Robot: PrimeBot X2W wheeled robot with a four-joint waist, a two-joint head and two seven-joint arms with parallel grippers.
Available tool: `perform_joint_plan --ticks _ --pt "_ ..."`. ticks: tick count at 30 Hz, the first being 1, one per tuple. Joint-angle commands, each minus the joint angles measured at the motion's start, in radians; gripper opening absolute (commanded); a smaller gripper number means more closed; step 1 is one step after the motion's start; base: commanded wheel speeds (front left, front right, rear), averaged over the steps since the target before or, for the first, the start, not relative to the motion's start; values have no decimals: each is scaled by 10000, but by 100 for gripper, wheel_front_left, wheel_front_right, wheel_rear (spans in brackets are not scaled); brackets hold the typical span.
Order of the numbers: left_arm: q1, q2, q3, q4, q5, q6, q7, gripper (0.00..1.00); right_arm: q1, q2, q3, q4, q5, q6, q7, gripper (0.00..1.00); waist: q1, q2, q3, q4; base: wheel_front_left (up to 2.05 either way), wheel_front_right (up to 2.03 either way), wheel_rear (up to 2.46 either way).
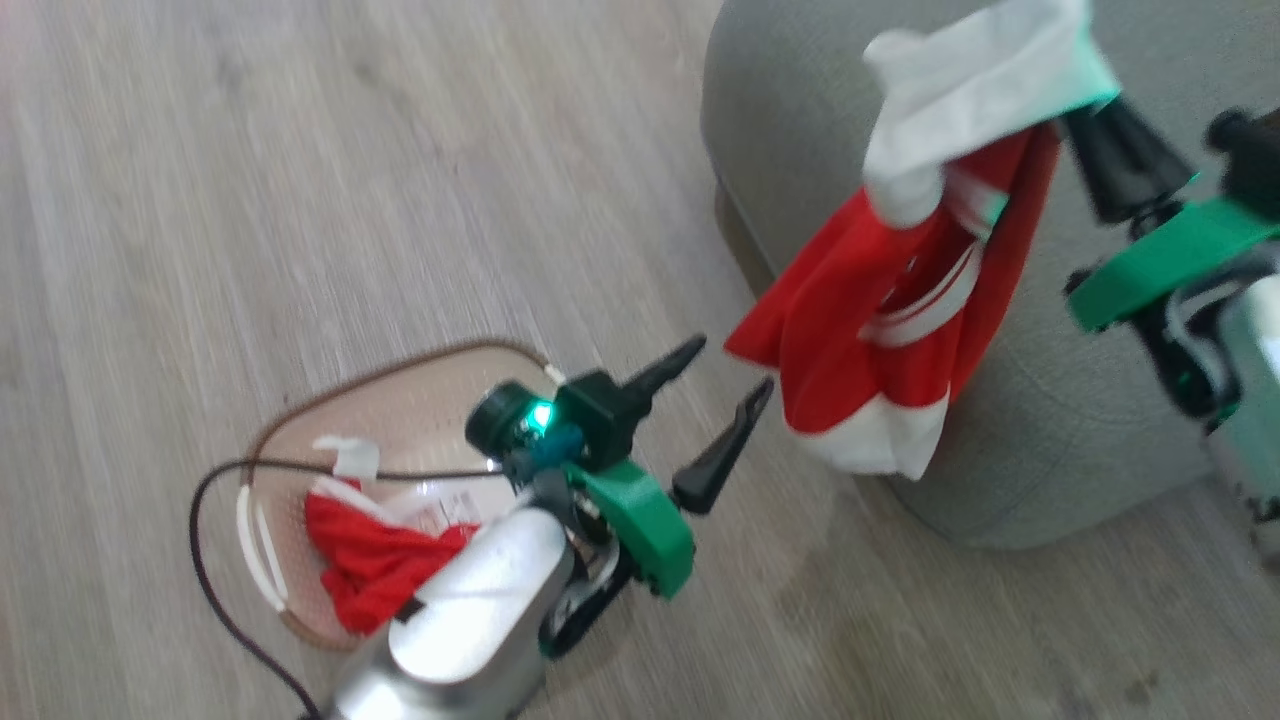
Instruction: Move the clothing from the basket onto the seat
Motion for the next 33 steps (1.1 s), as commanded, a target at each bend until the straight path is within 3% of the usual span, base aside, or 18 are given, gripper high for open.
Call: perform_joint_plan --ticks 1,5,11,18,21,24,29,33 --pt "-635 -5 311 -327 -31 70 -90 100 -455 -156 -238 -234 65 -4 -67 0 0 0 560 230 0 0 0" --pt "-1096 12 254 -282 151 73 -78 100 -1366 -360 -1003 368 105 -4 -67 0 0 0 1535 682 0 0 0" --pt "-1646 263 154 -407 462 84 113 100 -3966 -1444 -2735 1697 168 -4 502 0 0 0 3087 1528 0 0 0" --pt "-1877 536 259 -677 561 182 106 100 -7571 -3299 -4974 2897 -1201 -4 1594 0 0 0 4518 2454 0 0 0" --pt "-1806 683 306 -803 550 250 113 100 -8412 -3603 -5744 3335 -1749 -4 1891 0 0 0 5084 2562 0 0 0" --pt "-1799 836 333 -1016 565 334 211 100 -8535 -3373 -6415 3917 -2093 -4 1846 0 0 0 5713 2469 0 0 0" --pt "-1973 1027 396 -1383 656 535 448 100 -7698 -2297 -7541 5322 -2332 -4 891 0 0 0 6566 2212 0 0 0" --pt "-2009 1314 595 -1678 666 760 569 100 -7080 -1496 -7825 6292 -2540 -4 410 0 0 0 6904 1964 0 0 0"
